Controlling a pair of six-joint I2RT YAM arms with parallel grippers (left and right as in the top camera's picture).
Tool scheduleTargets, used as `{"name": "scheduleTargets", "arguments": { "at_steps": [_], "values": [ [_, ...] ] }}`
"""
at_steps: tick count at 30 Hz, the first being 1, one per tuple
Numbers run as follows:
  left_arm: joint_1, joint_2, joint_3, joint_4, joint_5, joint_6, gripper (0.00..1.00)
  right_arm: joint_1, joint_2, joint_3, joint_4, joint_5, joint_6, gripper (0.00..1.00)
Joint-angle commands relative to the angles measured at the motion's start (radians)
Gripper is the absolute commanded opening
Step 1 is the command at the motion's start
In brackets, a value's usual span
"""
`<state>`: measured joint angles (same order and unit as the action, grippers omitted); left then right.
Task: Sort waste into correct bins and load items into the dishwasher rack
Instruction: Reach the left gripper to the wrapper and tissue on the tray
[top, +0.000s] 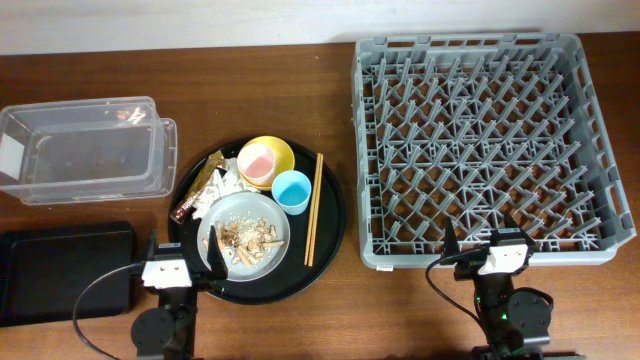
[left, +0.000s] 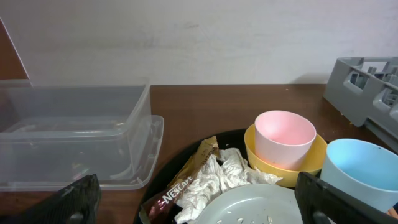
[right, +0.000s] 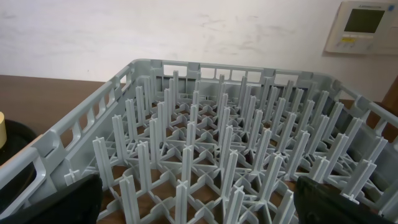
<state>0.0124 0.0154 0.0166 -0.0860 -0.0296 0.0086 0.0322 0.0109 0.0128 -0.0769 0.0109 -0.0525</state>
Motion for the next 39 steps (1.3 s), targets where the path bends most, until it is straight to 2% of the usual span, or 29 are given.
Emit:
{"name": "scheduleTargets", "arguments": {
  "at_steps": [1, 13, 14, 16, 18, 20, 21, 22, 23, 24, 26, 27, 28, 29, 31, 32, 33, 34, 36, 39],
  "values": [
    [-0.006, -0.010, -0.007, 0.002, 0.014, 0.023, 0.99, -0.008, -0.008, -0.007, -0.005, 0.005, 0.005, 0.98],
    [-0.006, -0.010, -0.007, 0.003, 0.046, 0.010, 0.99, -0.008, -0.008, -0.007, -0.005, 0.005, 0.005, 0.98],
    [-0.006, -0.010, -0.006, 0.021, 0.218, -0.108, 0.99, -0.008, -0.008, -0.007, -0.005, 0.005, 0.005, 0.98],
    [-0.006, -0.010, -0.006, 0.060, 0.836, -0.417, 0.99, -0.008, -0.008, -0.007, -0.005, 0.005, 0.006, 0.98],
    [-0.006, -0.010, -0.006, 0.179, 0.981, -0.491, 0.99, -0.008, -0.008, -0.007, -0.005, 0.005, 0.006, 0.98],
    [-0.006, -0.010, -0.002, 0.391, 1.017, -0.491, 0.99, -0.008, -0.008, -0.007, -0.005, 0.005, 0.005, 0.98],
    [-0.003, -0.010, 0.031, 0.452, 0.953, -0.485, 0.99, -0.008, -0.008, -0.007, -0.005, 0.005, 0.006, 0.98],
    [0.003, -0.005, 0.071, 0.435, 0.877, -0.453, 0.99, -0.008, -0.008, -0.007, -0.005, 0.005, 0.006, 0.98],
    [0.011, 0.012, 0.113, 0.412, 0.839, -0.394, 0.99, -0.008, -0.008, -0.007, -0.005, 0.005, 0.005, 0.98],
    [0.026, 0.061, 0.195, 0.312, 0.781, -0.304, 0.99, -0.008, -0.008, -0.007, -0.005, 0.005, 0.006, 0.98],
    [0.053, 0.261, 0.457, -0.091, 0.652, -0.117, 0.99, -0.008, -0.008, -0.007, -0.005, 0.005, 0.006, 0.98],
    [0.055, 0.460, 0.672, -0.380, 0.557, 0.011, 0.99, -0.008, -0.008, -0.007, -0.005, 0.005, 0.006, 0.99],
    [0.055, 0.591, 0.824, -0.539, 0.504, 0.046, 0.99, -0.008, -0.008, -0.007, -0.005, 0.005, 0.006, 0.98],
    [0.055, 0.732, 0.986, -0.665, 0.512, 0.045, 0.99, -0.008, -0.008, -0.007, -0.005, 0.005, 0.006, 0.98],
    [0.055, 0.851, 1.089, -0.710, 0.500, 0.045, 0.99, -0.008, -0.008, -0.007, -0.005, 0.005, 0.005, 0.98],
    [0.055, 0.933, 1.147, -0.752, 0.401, 0.019, 0.99, -0.008, -0.008, -0.007, -0.005, 0.005, 0.005, 0.98],
    [0.055, 1.141, 1.326, -0.974, 0.180, -0.031, 0.99, -0.008, -0.008, -0.007, -0.005, 0.005, 0.006, 0.98],
    [0.055, 1.234, 1.403, -1.040, 0.128, -0.031, 0.99, -0.008, -0.008, -0.007, -0.005, 0.005, 0.006, 0.98],
    [0.055, 1.391, 1.492, -1.067, 0.111, -0.031, 0.99, -0.008, -0.008, -0.007, -0.005, 0.005, 0.006, 0.98],
    [0.055, 1.544, 1.493, -0.994, 0.118, -0.031, 0.99, -0.008, -0.008, -0.007, -0.005, 0.005, 0.006, 0.98]
  ]
}}
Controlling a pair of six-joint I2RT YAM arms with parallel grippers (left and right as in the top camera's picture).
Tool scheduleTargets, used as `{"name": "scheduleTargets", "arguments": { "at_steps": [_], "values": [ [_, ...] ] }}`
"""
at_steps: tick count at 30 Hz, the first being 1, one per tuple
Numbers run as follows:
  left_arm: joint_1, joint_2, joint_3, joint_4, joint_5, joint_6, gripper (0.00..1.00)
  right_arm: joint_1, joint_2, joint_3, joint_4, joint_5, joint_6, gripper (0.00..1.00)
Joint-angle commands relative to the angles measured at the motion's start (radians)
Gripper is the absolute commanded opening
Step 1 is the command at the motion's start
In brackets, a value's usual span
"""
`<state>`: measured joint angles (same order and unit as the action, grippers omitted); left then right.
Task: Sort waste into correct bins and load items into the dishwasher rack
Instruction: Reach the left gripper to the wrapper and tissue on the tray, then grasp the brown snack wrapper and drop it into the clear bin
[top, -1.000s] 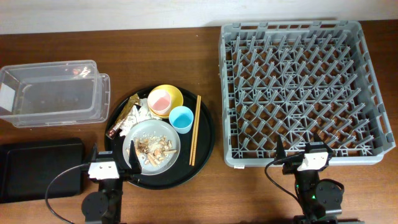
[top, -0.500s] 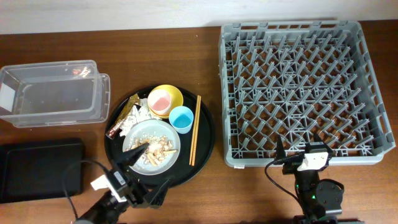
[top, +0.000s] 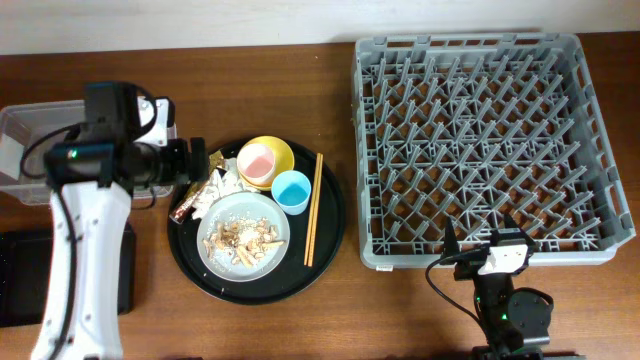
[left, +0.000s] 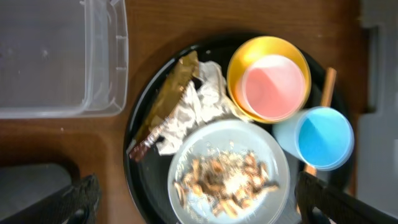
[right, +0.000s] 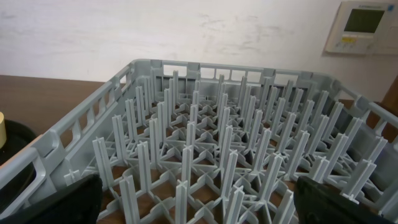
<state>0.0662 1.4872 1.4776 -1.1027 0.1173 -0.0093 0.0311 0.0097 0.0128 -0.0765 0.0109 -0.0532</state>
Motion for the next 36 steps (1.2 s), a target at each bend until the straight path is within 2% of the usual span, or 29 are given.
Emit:
{"name": "scheduleTargets", "arguments": {
  "at_steps": [1, 3, 4, 5, 13, 18, 19, 20, 21, 22, 23, 24, 26, 29, 32, 34, 36],
  "values": [
    [0.002, 0.109, 0.032, 0.044, -0.029, 0.001, 0.99, -0.007, -0.006, -0.007, -0.006, 0.005, 0.006, 0.98],
    [0.001, 0.190, 0.032, 0.117, -0.029, 0.030, 0.99, -0.007, -0.006, -0.007, -0.006, 0.005, 0.006, 0.98],
    [-0.001, 0.240, 0.032, 0.156, -0.029, 0.077, 0.58, -0.007, -0.006, -0.007, -0.006, 0.005, 0.006, 0.98],
    [0.000, 0.270, 0.031, 0.170, -0.037, 0.083, 0.45, -0.007, -0.006, -0.007, -0.005, 0.005, 0.006, 0.98],
    [-0.017, 0.544, 0.030, 0.197, -0.032, 0.210, 0.46, -0.007, -0.006, -0.007, -0.006, 0.005, 0.006, 0.98],
    [-0.020, 0.577, 0.030, 0.206, -0.080, 0.209, 0.46, -0.007, -0.006, -0.007, -0.005, 0.005, 0.006, 0.98],
    [-0.020, 0.577, 0.030, 0.206, -0.080, 0.210, 0.43, -0.007, -0.006, -0.007, -0.006, 0.005, 0.006, 0.98],
    [-0.020, 0.577, 0.030, 0.206, -0.080, 0.209, 0.34, -0.007, -0.006, -0.007, -0.006, 0.005, 0.006, 0.98],
    [-0.021, 0.577, 0.031, 0.206, -0.080, 0.205, 0.30, -0.007, -0.006, -0.007, -0.006, 0.005, 0.006, 0.98],
    [-0.021, 0.576, 0.031, 0.204, -0.079, 0.182, 0.30, -0.007, -0.006, -0.007, -0.005, 0.005, 0.006, 0.98],
    [-0.021, 0.573, 0.032, 0.198, -0.078, 0.179, 0.15, -0.007, -0.006, -0.007, -0.005, 0.005, 0.006, 0.99],
    [-0.021, 0.568, 0.043, 0.188, -0.077, 0.179, 0.08, -0.007, -0.006, -0.007, -0.005, 0.005, 0.006, 0.98],
    [-0.021, 0.558, 0.082, 0.151, -0.052, 0.153, 0.01, -0.007, -0.006, -0.007, -0.005, 0.005, 0.006, 0.98],
    [-0.021, 0.503, 0.188, 0.065, 0.068, 0.152, 0.01, -0.007, -0.006, -0.007, -0.005, 0.005, 0.006, 0.99],
    [-0.019, 0.402, 0.235, 0.054, 0.078, 0.069, 0.01, -0.007, -0.006, -0.007, -0.006, 0.005, 0.006, 0.98],
    [-0.015, 0.354, 0.235, 0.058, 0.077, 0.068, 0.01, -0.007, -0.006, -0.007, -0.005, 0.005, 0.006, 0.99],
    [0.035, 0.317, 0.258, 0.071, 0.078, -0.045, 0.01, -0.007, -0.006, -0.007, -0.006, 0.005, 0.006, 0.98]
  ]
}}
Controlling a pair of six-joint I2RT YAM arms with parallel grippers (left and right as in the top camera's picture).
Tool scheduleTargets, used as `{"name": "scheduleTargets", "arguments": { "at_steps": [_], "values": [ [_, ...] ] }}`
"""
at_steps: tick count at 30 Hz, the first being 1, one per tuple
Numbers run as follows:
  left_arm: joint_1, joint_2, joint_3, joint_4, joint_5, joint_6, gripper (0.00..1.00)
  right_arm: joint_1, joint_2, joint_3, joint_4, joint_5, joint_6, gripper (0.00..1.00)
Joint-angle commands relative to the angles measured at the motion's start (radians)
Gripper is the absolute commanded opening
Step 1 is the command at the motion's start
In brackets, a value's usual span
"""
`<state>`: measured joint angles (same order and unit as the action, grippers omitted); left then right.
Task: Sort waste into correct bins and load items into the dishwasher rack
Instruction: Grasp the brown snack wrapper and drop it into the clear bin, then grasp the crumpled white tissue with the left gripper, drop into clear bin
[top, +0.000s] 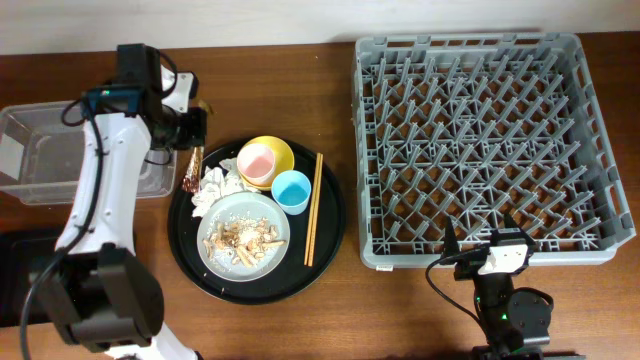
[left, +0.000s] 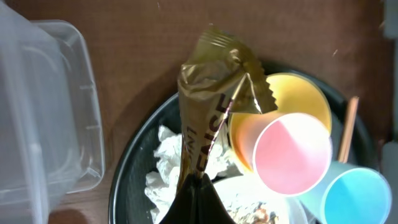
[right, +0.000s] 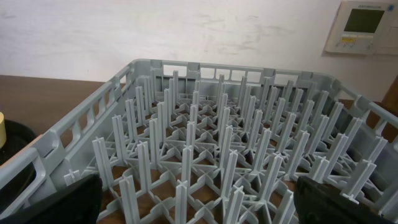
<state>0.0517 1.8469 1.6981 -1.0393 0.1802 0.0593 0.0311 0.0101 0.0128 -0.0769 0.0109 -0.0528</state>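
My left gripper (top: 192, 128) is shut on a gold-brown coffee wrapper (left: 210, 115), which hangs from it over the back left edge of the black tray (top: 330, 235), beside the clear bin (top: 70, 150). On the tray lie crumpled tissue (left: 169, 167), a plate of food scraps (top: 243, 236), a pink cup (left: 292, 149) in a yellow bowl (left: 308, 99), a blue cup (top: 291, 189) and chopsticks (top: 313, 208). At the front edge my right gripper (right: 199, 200) rests open and empty, facing the grey dishwasher rack (right: 205, 155).
A black bin (top: 60, 270) sits at the front left, below the clear bin. The dishwasher rack (top: 490, 140) fills the right half of the table and holds nothing. My left arm stretches from the front left up along the tray's left side.
My left gripper was open above the tray's left part, with the wrapper lying on the tray. Now it is shut on the wrapper and holds it lifted, farther back. The right arm has not moved.
Both grippers stood parked at the table's front edge, open and empty. Then my left gripper hung open over the left of the tray, looking down on the wrapper and tissue. Now it holds the wrapper off the tray near the clear bin.
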Motion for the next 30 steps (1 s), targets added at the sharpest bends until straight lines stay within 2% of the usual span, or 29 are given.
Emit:
{"name": "scheduleTargets", "arguments": {
  "at_steps": [1, 2, 3, 4, 6, 9, 10, 11, 12, 13, 14, 15, 16, 17, 18, 19, 20, 22, 24, 26, 28, 30],
  "values": [
    [0.084, -0.059, 0.051, 0.018, 0.015, -0.151, 0.01, -0.007, -0.007, -0.007, -0.005, 0.005, 0.006, 0.98],
    [0.129, -0.077, 0.053, 0.056, 0.015, -0.209, 0.01, -0.007, -0.007, -0.007, -0.005, 0.005, 0.006, 0.98],
    [0.181, -0.082, 0.053, 0.102, 0.015, -0.317, 0.01, -0.007, -0.007, -0.007, -0.005, 0.005, 0.006, 0.98],
    [0.256, -0.080, 0.052, 0.147, 0.015, -0.515, 0.01, -0.007, -0.007, -0.007, -0.005, 0.005, 0.006, 0.98],
    [0.353, -0.080, 0.052, 0.196, 0.014, -0.752, 0.01, -0.007, -0.007, -0.007, -0.005, 0.005, 0.006, 0.98],
    [0.463, -0.059, 0.052, 0.311, -0.051, -0.789, 0.01, -0.007, -0.007, -0.007, -0.005, 0.005, 0.006, 0.98],
    [0.488, -0.025, 0.052, 0.354, -0.045, -0.789, 0.06, -0.007, -0.007, -0.007, -0.005, 0.005, 0.006, 0.98],
    [0.498, 0.006, 0.052, 0.363, -0.045, -0.789, 0.15, -0.007, -0.007, -0.007, -0.005, 0.005, 0.006, 0.98],
    [0.501, 0.036, 0.052, 0.367, -0.045, -0.793, 0.38, -0.007, -0.007, -0.007, -0.005, 0.005, 0.006, 0.98],
    [0.501, 0.054, 0.052, 0.374, -0.020, -0.793, 0.79, -0.007, -0.007, -0.007, -0.005, 0.005, 0.006, 0.98],
    [0.501, 0.058, 0.052, 0.374, 0.012, -0.792, 0.94, -0.007, -0.007, -0.007, -0.005, 0.005, 0.006, 0.98],
    [0.504, 0.048, 0.053, 0.373, 0.095, -0.782, 0.95, -0.007, -0.007, -0.007, -0.005, 0.005, 0.006, 0.98],
    [0.506, 0.028, 0.053, 0.374, 0.242, -0.690, 0.95, -0.007, -0.007, -0.007, -0.005, 0.005, 0.006, 0.98],
    [0.508, -0.010, 0.053, 0.373, 0.472, -0.537, 0.95, -0.007, -0.007, -0.007, -0.005, 0.005, 0.006, 0.99],
    [0.505, -0.027, 0.053, 0.367, 0.561, -0.484, 0.95, -0.007, -0.007, -0.007, -0.005, 0.005, 0.006, 0.98],
    [0.479, -0.082, 0.053, 0.284, 0.643, -0.403, 0.95, -0.007, -0.007, -0.007, -0.005, 0.005, 0.006, 0.98],
    [0.440, -0.120, 0.053, 0.188, 0.623, -0.322, 0.84, -0.007, -0.007, -0.007, -0.005, 0.005, 0.006, 0.98],
    [0.310, -0.146, 0.052, -0.001, 0.432, -0.266, 0.66, -0.007, -0.007, -0.007, -0.005, 0.005, 0.006, 0.98],
    [0.158, -0.134, 0.051, -0.090, 0.171, -0.266, 0.65, -0.007, -0.007, -0.007, -0.005, 0.005, 0.006, 0.98],
    [0.011, -0.107, 0.051, -0.110, -0.096, -0.268, 0.65, -0.007, -0.007, -0.007, -0.005, 0.005, 0.006, 0.98],
    [-0.030, -0.054, 0.051, -0.130, -0.187, -0.278, 0.65, -0.007, -0.007, -0.007, -0.005, 0.005, 0.006, 0.98],
    [-0.030, 0.046, 0.051, -0.200, -0.157, -0.277, 0.65, -0.007, -0.007, -0.007, -0.005, 0.005, 0.006, 0.98]
  ]
}}
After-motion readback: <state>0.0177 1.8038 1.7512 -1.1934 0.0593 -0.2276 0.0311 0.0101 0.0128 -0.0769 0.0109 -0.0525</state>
